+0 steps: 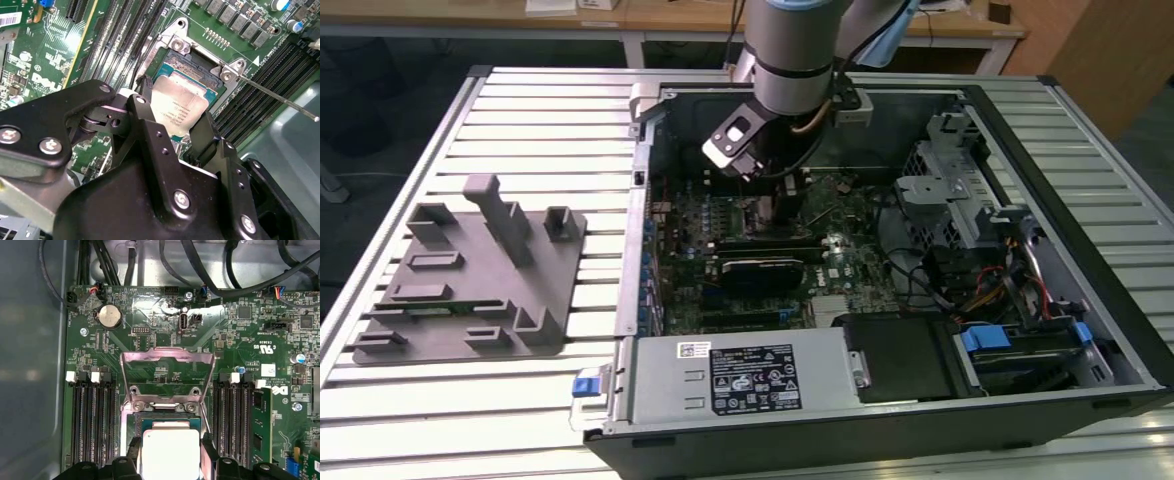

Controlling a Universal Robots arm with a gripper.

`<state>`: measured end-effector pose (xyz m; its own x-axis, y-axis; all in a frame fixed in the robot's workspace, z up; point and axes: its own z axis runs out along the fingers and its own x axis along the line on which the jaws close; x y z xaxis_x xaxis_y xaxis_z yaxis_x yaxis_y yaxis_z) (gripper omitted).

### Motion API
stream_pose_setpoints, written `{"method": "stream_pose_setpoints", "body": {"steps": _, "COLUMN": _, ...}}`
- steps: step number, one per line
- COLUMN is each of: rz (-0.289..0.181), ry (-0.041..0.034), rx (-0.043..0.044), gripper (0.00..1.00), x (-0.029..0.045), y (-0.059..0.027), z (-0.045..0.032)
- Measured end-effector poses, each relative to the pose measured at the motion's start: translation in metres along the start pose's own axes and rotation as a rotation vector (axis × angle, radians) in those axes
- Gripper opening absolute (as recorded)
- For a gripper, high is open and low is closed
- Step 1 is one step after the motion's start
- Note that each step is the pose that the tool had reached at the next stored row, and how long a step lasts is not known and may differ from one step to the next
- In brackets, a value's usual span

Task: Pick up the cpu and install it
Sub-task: 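Place the cpu into insertion slot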

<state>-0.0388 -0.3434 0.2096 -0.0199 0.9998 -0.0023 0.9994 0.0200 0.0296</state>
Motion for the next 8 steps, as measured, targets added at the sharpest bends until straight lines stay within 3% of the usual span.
{"method": "stream_pose_setpoints", "body": {"steps": 8, "rz": 0.000, "ry": 0.0001, "rx": -0.0001, "gripper": 0.55, "x": 0.0006, "y": -0.0024, "z": 0.0069}}
